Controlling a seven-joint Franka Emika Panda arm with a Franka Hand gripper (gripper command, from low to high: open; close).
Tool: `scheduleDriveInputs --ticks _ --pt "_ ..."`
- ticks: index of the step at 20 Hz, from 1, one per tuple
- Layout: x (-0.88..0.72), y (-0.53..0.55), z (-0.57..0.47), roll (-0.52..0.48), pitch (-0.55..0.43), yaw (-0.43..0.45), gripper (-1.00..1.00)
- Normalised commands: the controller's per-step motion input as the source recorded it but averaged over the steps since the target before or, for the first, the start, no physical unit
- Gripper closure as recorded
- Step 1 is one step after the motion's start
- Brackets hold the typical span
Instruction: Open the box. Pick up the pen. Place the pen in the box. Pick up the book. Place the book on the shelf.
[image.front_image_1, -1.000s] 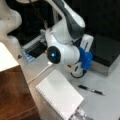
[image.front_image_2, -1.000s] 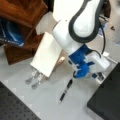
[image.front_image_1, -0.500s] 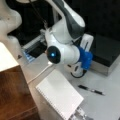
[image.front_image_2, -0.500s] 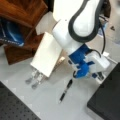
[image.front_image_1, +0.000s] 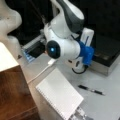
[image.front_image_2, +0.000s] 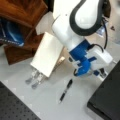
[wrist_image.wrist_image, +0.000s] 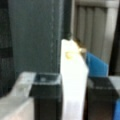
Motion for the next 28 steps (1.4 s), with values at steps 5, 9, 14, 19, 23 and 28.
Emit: scheduleDriveInputs --ticks 5,9,14,19,23,28 --pt "0.18 0.31 0.48 -0.02 0.101 0.115 1.0" --pt "0.22 0.32 0.5 -0.005 0.054 0.13 1.0" --pt "0.2 0.33 0.62 0.006 0.082 0.09 1.0" --pt "0.19 0.22 0.48 0.033 0.068 0.068 1.0" --pt "0.23 0.09 0.29 0.091 0.053 0.063 1.0" --pt "0.3 0.16 0.3 0.124 0.068 -0.017 1.0"
